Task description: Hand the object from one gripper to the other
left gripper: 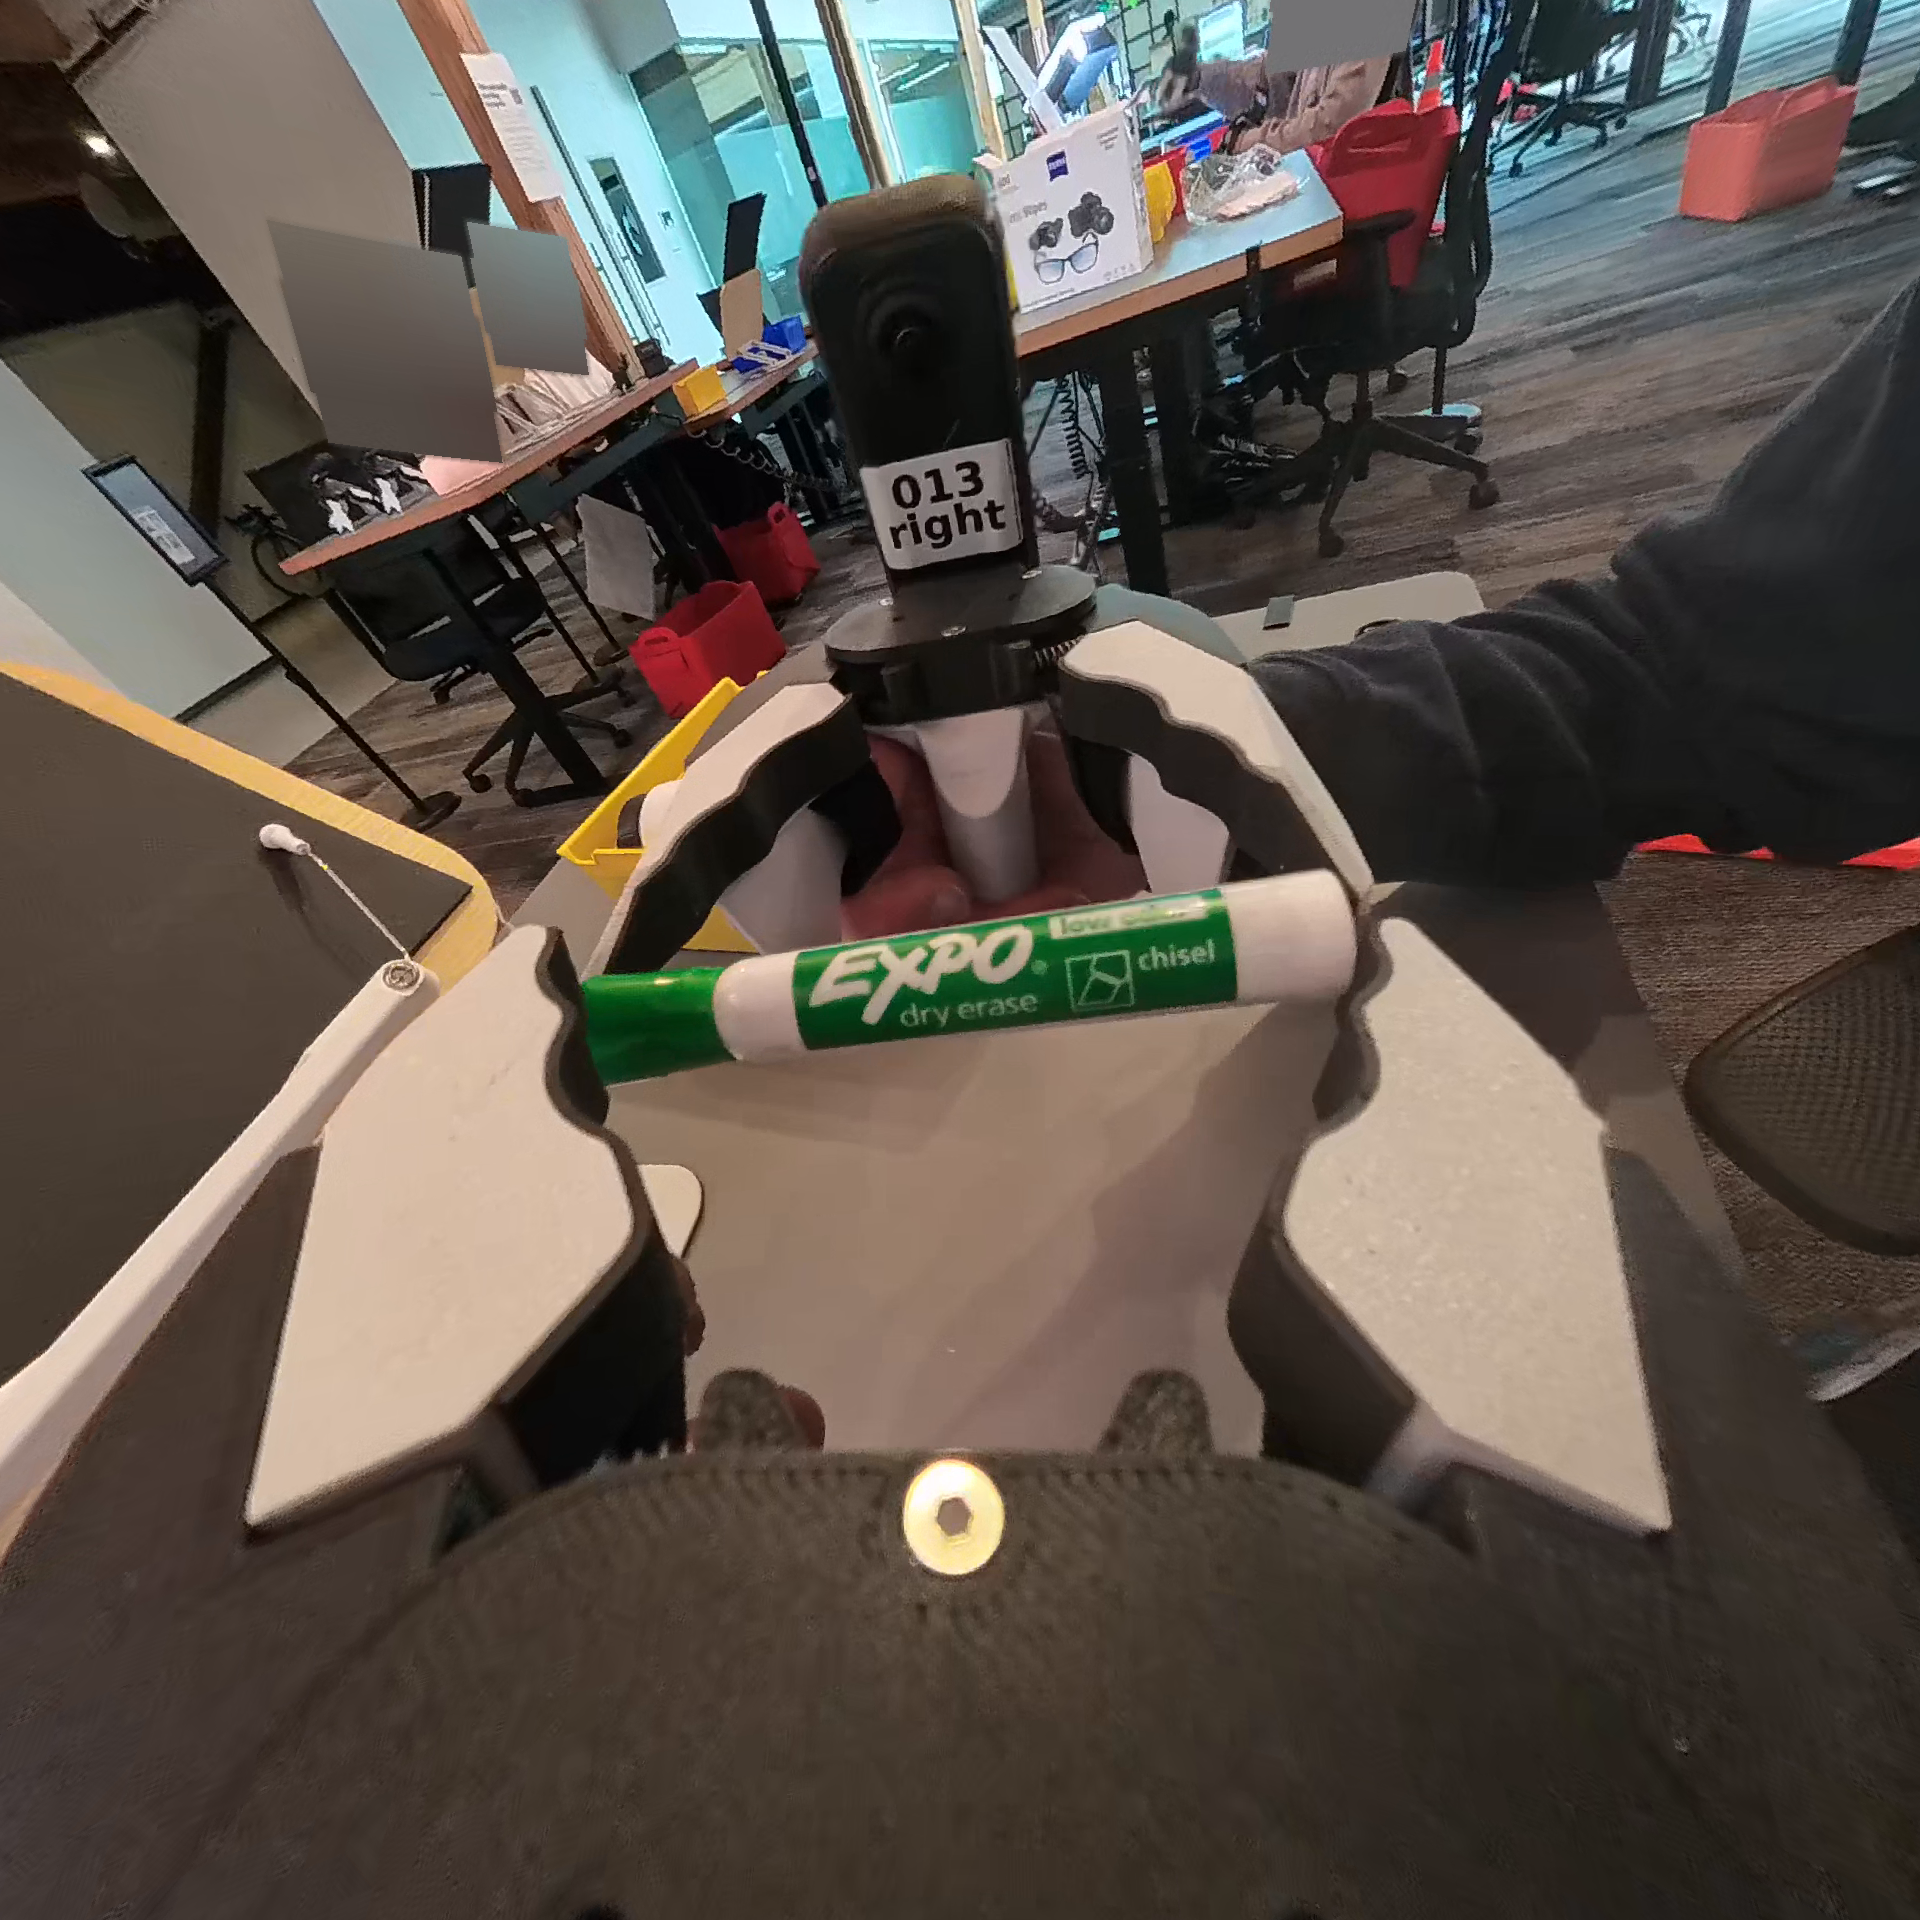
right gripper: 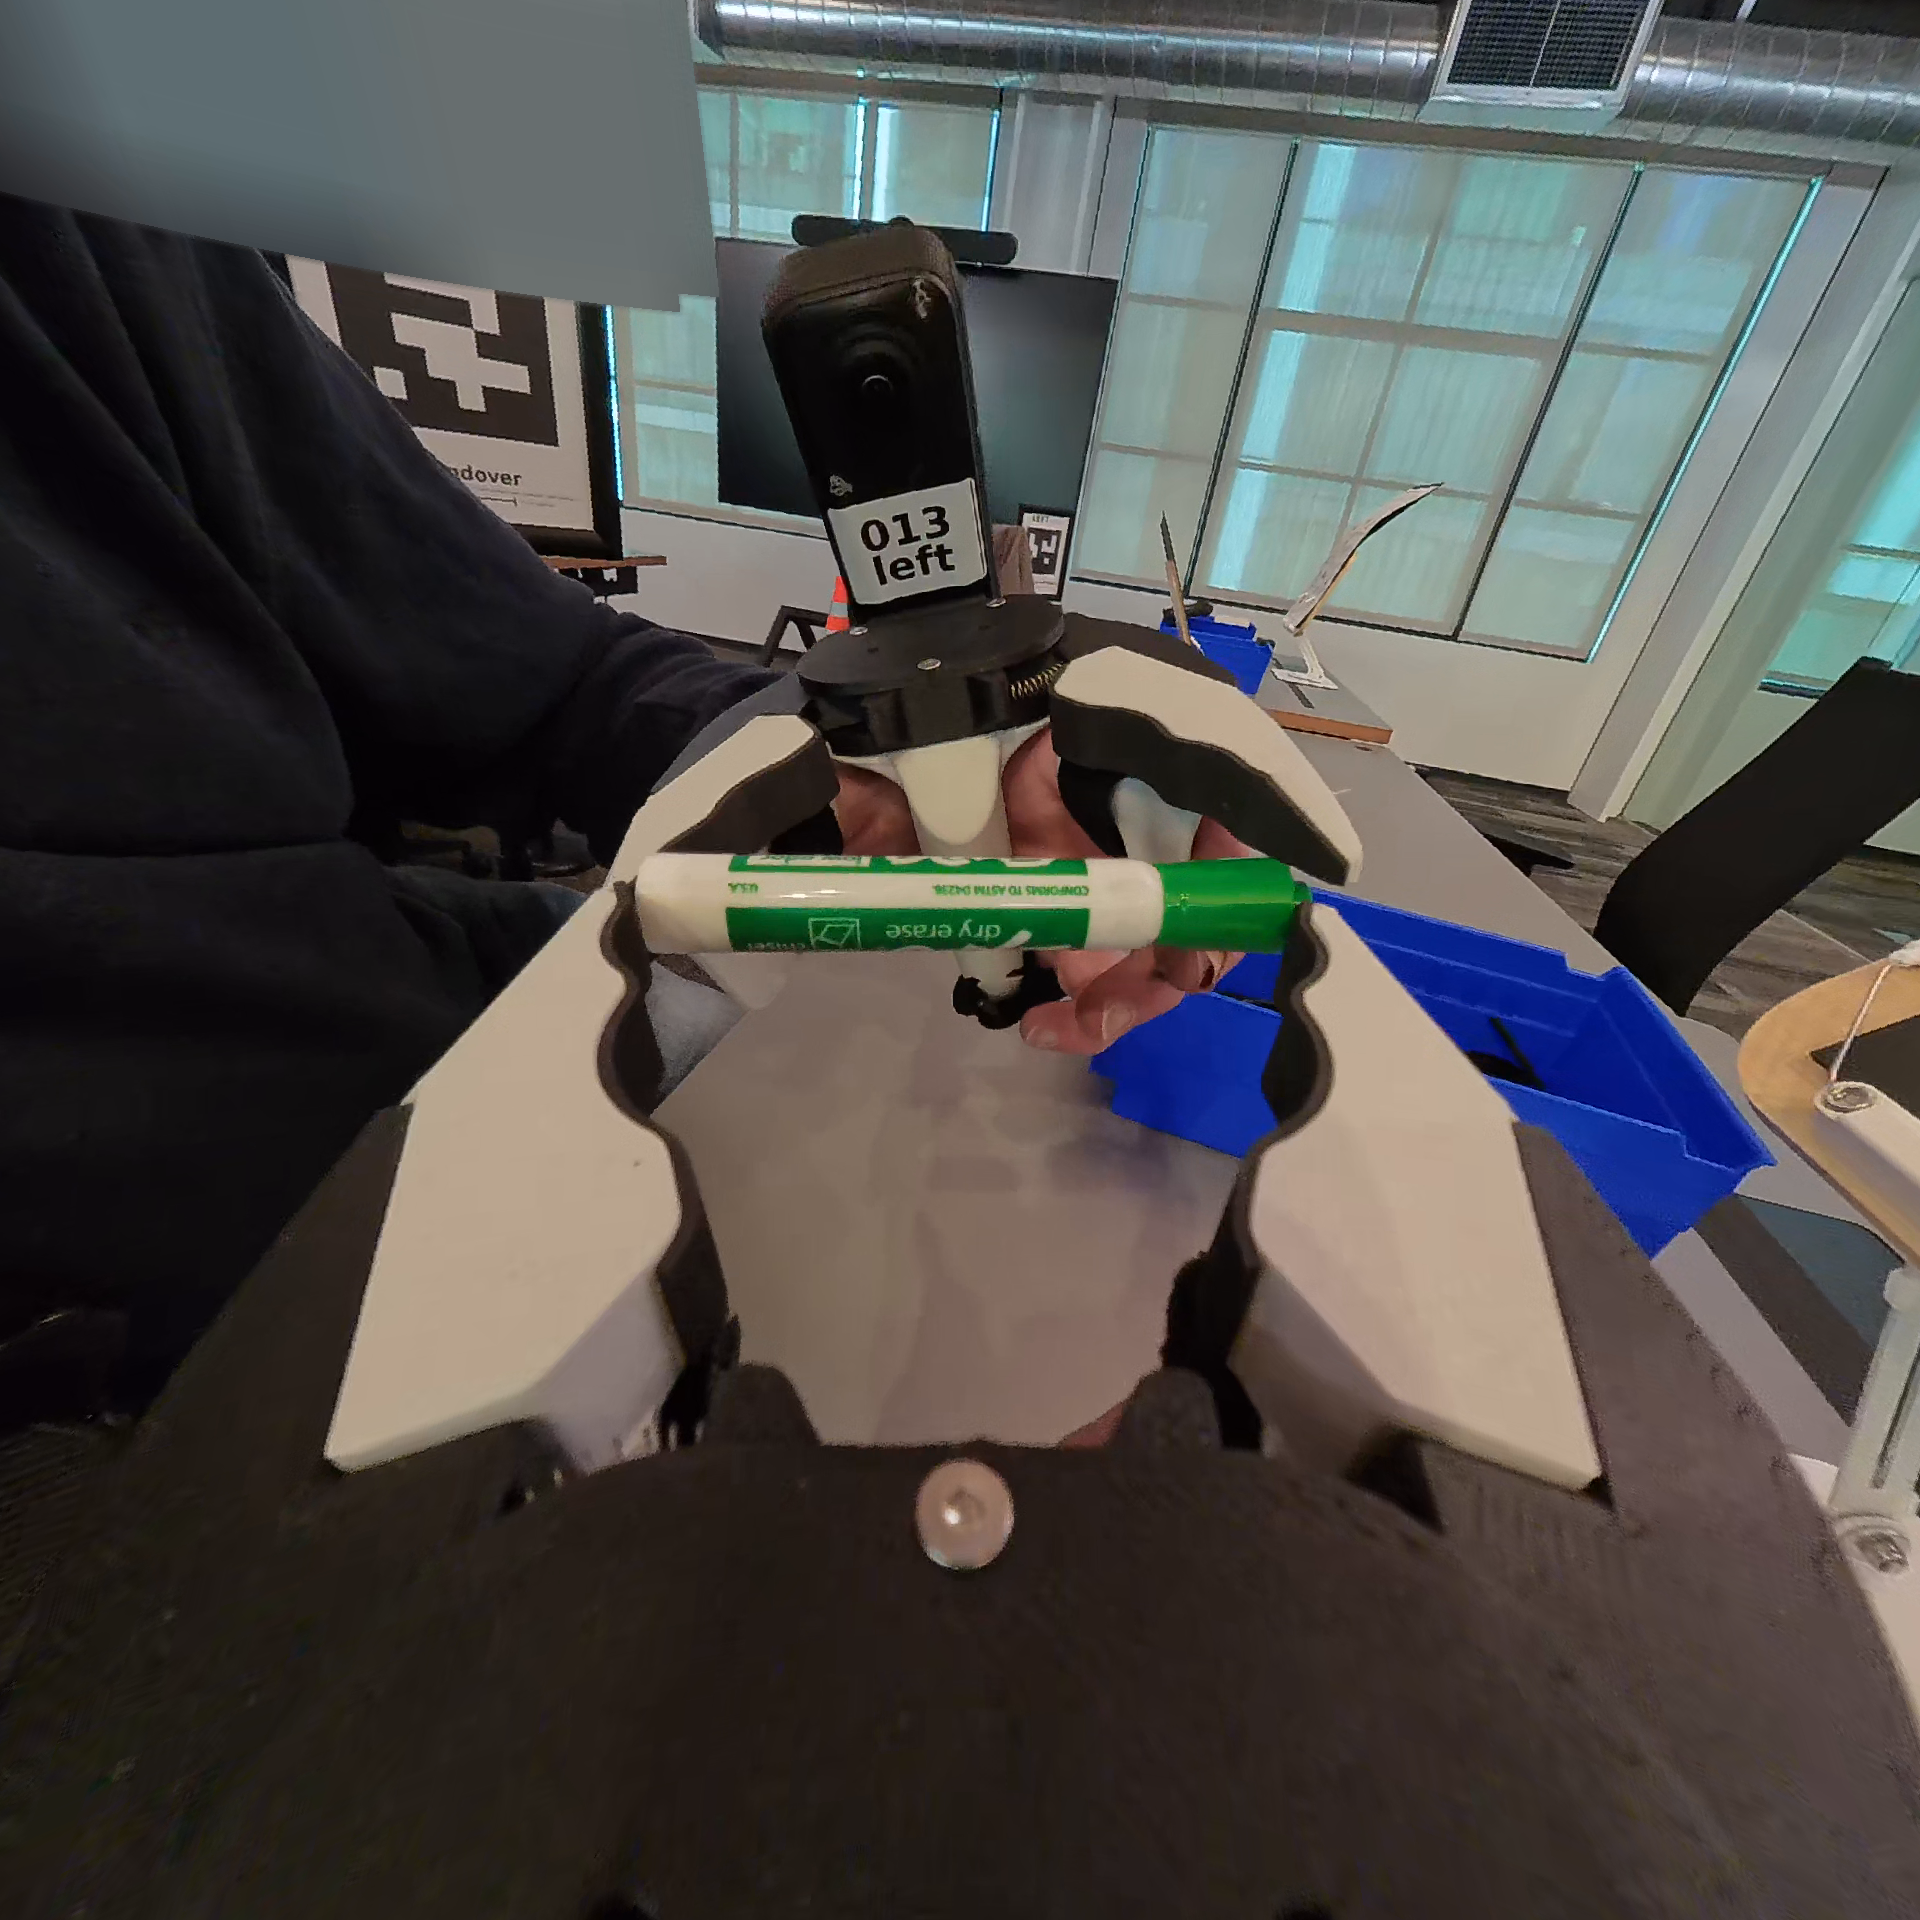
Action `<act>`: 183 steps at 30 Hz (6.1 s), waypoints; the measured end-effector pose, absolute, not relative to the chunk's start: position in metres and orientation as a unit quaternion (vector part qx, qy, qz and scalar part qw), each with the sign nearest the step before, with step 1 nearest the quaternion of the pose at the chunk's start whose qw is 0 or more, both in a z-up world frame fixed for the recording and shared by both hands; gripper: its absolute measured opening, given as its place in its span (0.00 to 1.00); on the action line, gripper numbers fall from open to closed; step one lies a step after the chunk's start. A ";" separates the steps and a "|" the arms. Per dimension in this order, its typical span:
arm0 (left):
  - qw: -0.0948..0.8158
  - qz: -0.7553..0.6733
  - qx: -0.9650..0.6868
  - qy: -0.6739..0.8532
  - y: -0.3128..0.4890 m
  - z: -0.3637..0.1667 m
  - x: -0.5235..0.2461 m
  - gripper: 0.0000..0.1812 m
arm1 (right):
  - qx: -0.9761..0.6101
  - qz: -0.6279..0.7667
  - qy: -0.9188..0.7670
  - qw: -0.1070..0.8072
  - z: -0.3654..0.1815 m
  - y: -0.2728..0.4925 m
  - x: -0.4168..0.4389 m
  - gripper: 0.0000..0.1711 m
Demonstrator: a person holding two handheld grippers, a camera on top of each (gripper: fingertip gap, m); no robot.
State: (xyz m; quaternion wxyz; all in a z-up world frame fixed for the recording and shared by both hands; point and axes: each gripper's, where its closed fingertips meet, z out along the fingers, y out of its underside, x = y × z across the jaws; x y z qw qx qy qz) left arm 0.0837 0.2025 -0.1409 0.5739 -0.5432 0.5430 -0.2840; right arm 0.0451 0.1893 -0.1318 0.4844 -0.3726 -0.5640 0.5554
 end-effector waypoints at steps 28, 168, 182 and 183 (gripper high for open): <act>0.644 0.033 -0.455 0.614 0.215 -0.111 0.046 0.38 | -0.371 0.706 -0.434 0.419 -0.116 0.192 0.060 0.69; 0.603 0.183 -0.356 0.690 0.229 -0.159 0.068 0.11 | -0.424 0.724 -0.443 0.317 -0.135 0.165 0.046 0.84; 0.603 0.142 -0.401 0.675 0.230 -0.156 0.066 0.11 | -0.424 0.740 -0.413 0.320 -0.129 0.170 0.051 0.88; 0.604 0.137 -0.406 0.672 0.230 -0.155 0.066 0.10 | -0.425 0.739 -0.409 0.324 -0.129 0.172 0.052 0.89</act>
